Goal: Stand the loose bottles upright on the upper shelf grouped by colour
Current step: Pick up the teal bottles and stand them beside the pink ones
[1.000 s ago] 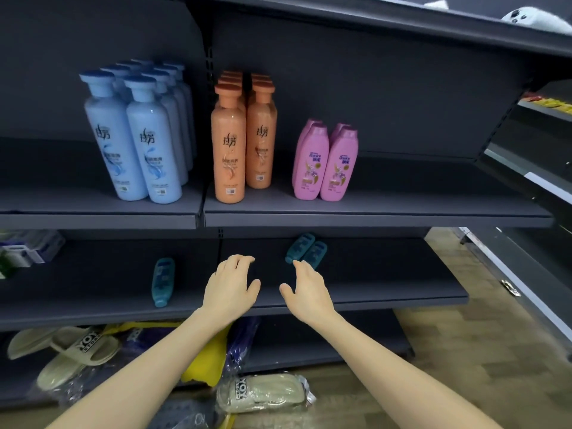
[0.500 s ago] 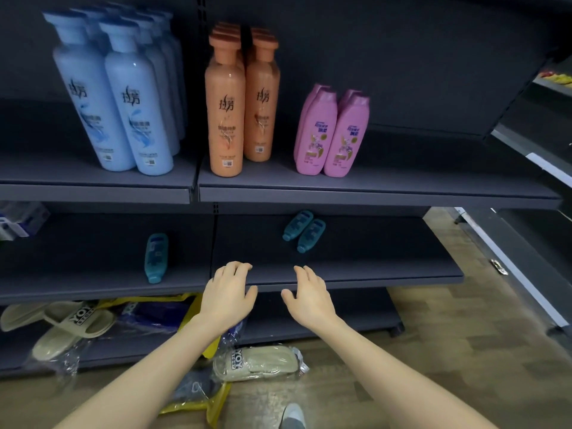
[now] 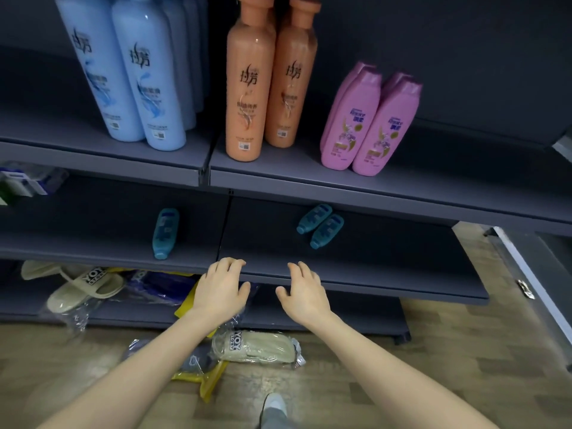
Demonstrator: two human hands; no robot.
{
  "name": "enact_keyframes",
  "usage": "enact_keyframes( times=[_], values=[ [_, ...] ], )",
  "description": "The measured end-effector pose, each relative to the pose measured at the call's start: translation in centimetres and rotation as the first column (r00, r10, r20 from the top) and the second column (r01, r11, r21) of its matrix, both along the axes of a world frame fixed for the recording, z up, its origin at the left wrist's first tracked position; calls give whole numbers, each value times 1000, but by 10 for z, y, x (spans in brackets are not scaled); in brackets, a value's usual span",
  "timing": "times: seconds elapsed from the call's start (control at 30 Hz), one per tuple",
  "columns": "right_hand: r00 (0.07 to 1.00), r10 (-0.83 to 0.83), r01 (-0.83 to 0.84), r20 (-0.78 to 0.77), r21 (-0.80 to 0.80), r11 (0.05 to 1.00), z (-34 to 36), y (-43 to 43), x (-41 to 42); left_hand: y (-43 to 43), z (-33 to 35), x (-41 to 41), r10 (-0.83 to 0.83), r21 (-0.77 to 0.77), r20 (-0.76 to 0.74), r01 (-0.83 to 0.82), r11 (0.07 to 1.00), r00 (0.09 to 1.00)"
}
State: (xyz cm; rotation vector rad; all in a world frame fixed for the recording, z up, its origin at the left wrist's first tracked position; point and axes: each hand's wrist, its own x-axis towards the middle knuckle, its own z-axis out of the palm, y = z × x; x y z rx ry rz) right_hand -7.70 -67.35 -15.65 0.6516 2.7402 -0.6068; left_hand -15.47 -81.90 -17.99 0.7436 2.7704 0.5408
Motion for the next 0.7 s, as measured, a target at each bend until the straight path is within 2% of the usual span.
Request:
enact_keyframes(
  times=[0.4, 0.7],
  values=[
    [974, 225, -225, 19, -20, 974, -10, 18, -52, 10, -7, -21, 210, -31, 30, -209, 977, 977],
    [905, 425, -423, 31, -51, 905, -25, -10, -100, -15, -20, -28, 447, -42, 77, -445, 894, 891]
  ],
)
